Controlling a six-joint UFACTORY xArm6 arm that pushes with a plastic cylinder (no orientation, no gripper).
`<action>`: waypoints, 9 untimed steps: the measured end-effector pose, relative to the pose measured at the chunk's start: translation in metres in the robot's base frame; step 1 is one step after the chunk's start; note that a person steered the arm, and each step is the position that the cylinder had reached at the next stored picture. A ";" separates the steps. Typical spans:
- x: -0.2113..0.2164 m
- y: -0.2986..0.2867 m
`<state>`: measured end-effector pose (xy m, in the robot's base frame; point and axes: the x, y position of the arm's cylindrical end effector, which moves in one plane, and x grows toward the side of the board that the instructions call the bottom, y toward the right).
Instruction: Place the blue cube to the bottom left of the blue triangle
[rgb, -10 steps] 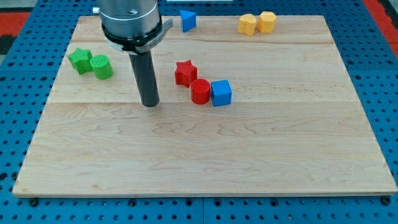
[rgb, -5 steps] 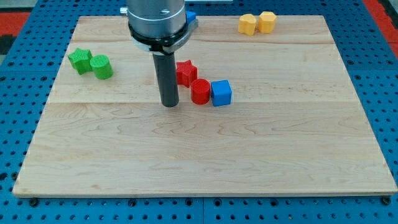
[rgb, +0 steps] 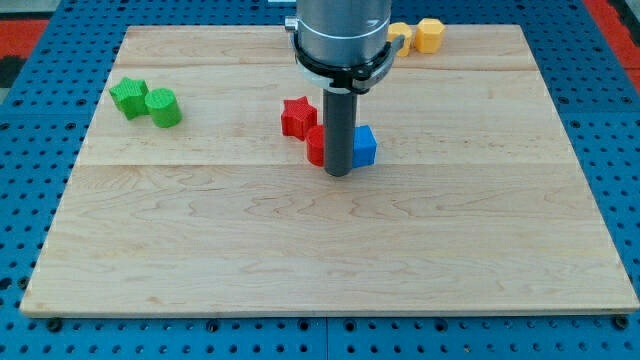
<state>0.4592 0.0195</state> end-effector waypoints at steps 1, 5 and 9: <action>0.016 0.015; -0.074 0.058; -0.074 0.042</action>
<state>0.3856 0.0611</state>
